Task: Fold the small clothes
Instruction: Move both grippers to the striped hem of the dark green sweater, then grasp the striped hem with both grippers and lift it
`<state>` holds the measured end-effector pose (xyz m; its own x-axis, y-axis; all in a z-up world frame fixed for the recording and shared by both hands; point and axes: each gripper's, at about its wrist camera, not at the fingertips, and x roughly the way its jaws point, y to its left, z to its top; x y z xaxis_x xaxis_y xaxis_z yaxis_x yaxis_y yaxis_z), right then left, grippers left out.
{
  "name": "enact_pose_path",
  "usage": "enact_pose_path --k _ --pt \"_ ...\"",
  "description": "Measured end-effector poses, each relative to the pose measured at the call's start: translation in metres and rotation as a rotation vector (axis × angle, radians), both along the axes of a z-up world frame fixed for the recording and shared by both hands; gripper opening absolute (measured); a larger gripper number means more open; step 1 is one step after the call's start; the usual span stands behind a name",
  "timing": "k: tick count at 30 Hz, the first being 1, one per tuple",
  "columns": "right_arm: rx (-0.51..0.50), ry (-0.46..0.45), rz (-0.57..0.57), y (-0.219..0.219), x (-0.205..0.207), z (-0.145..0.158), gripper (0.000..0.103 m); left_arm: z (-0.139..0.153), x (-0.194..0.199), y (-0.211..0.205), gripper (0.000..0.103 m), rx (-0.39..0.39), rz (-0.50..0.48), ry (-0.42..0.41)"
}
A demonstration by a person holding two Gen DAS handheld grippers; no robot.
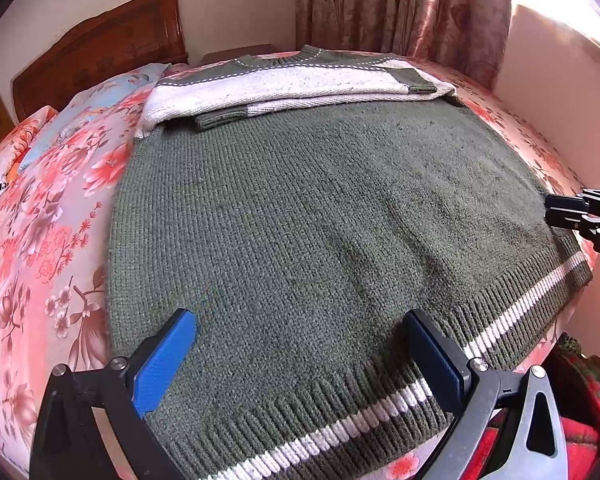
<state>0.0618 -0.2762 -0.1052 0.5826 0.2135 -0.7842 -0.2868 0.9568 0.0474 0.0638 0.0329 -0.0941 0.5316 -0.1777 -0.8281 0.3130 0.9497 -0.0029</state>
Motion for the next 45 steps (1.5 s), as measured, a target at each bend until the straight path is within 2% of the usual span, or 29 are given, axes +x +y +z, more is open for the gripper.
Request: enact_pose_path --k 6,8,10,11,14,16,18,20,22,25,27,29,32,34,36,39,41,42,45 --pt "-0.071 0.002 -0.005 0.005 -0.020 0.003 0.029 0.002 -0.030 0.028 0.103 -0.013 0.026 0.012" --pt "-0.101 0.026 -0.015 0.003 -0.029 0.003 0.028 0.007 -0.044 0.040 0.103 -0.010 0.049 -0.008" --pt "-0.066 0.046 -0.038 -0.006 -0.039 0.006 0.028 0.010 -0.052 0.058 0.103 0.017 0.116 -0.019" --pt "-0.040 0.057 -0.056 -0.012 -0.045 0.007 0.029 0.011 -0.054 0.072 0.103 0.000 0.155 -0.015" --pt "0.013 0.110 -0.124 -0.028 -0.054 0.003 0.029 0.011 -0.051 0.111 0.103 -0.162 0.253 0.036" --pt "0.058 0.141 -0.154 -0.034 -0.058 0.000 0.029 0.010 -0.048 0.121 0.103 -0.287 0.272 0.071" --pt "0.118 0.156 -0.149 -0.037 -0.061 -0.001 0.029 0.008 -0.044 0.113 0.103 -0.346 0.248 0.095" --pt "0.142 0.164 -0.139 -0.032 -0.062 -0.002 0.029 0.004 -0.041 0.097 0.103 -0.324 0.221 0.112" --pt "0.147 0.164 -0.124 -0.025 -0.061 -0.001 0.029 0.003 -0.040 0.081 0.103 -0.268 0.203 0.093" --pt "0.212 0.183 -0.085 -0.018 -0.060 -0.002 0.029 0.003 -0.039 0.065 0.103 -0.320 0.159 0.117" --pt "0.246 0.194 -0.069 -0.015 -0.062 -0.003 0.029 0.003 -0.038 0.056 0.103 -0.306 0.148 0.124" --pt "0.264 0.194 -0.076 -0.018 -0.065 -0.004 0.029 0.002 -0.039 0.054 0.103 -0.303 0.148 0.122" --pt "0.360 0.210 -0.105 -0.032 -0.067 -0.007 0.029 0.002 -0.036 0.058 0.103 -0.335 0.160 0.125" --pt "0.391 0.213 -0.138 -0.036 -0.065 -0.008 0.029 0.003 -0.036 0.058 0.103 -0.326 0.162 0.126" --pt "0.380 0.210 -0.154 -0.034 -0.063 -0.007 0.031 0.002 -0.036 0.056 0.103 -0.314 0.160 0.120" --pt "0.366 0.204 -0.165 -0.024 -0.053 -0.005 0.035 0.003 -0.034 0.055 0.103 -0.343 0.168 0.123" --pt "0.365 0.194 -0.148 -0.015 -0.046 -0.005 0.053 0.004 -0.028 0.052 0.103 -0.384 0.169 0.133" --pt "0.356 0.187 -0.141 -0.009 -0.043 -0.004 0.056 0.004 -0.025 0.048 0.103 -0.394 0.165 0.137" --pt "0.253 0.155 -0.143 0.008 -0.037 -0.001 0.056 0.005 -0.021 0.034 0.103 -0.368 0.160 0.124"
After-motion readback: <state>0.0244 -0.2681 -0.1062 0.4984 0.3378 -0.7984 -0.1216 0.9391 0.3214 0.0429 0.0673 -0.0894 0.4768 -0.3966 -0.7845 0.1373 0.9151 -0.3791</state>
